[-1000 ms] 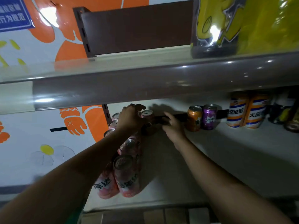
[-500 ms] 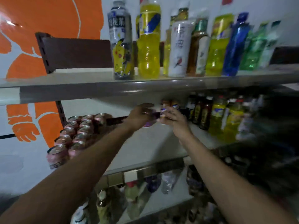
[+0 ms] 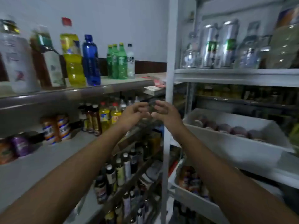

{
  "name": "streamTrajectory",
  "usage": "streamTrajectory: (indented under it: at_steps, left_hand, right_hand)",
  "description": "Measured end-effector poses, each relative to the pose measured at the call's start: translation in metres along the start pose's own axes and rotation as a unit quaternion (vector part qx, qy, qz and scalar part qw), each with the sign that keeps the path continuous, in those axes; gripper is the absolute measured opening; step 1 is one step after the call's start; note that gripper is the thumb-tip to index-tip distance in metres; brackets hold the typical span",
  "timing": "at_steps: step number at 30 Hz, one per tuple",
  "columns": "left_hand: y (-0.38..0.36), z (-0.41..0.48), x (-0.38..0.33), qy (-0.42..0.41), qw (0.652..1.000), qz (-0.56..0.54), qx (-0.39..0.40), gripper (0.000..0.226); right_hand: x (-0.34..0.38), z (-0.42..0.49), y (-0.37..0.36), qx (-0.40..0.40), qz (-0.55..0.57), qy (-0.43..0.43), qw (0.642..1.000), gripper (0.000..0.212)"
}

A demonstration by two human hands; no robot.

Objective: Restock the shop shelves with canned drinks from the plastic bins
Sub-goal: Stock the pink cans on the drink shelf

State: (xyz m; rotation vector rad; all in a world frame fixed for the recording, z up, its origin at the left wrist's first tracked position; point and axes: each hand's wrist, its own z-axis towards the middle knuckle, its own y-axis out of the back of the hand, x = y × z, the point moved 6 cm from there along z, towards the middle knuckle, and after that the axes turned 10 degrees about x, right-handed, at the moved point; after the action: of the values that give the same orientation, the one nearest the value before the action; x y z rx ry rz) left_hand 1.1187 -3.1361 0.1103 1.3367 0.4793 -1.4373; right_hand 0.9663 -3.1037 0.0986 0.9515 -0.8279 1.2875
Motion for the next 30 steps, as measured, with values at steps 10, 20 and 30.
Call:
streamTrajectory:
  at_steps: [10,20,30]
  left_hand:
    - [-0.159,0.093,-0.039,-0.070,0.988,-0.011,0.140,0.043]
    - [-0.236,0.127,-0.034,-0.070,0.980,0.012,0.184,0.043]
    - [-0.242,0.172,0.001,-0.001,0.982,0.095,0.161,0.054]
  right_hand:
    - [0.008,-0.059,0.200,-0.153,-0.108,-0.005,0.982,0.052]
    - [-0.022,-0.094,0.292,-0.248,-0.142,-0.071,0.956,0.050]
    - [-0.031,-0.087,0.304,-0.259,-0.135,-0.051,0.955,0.048]
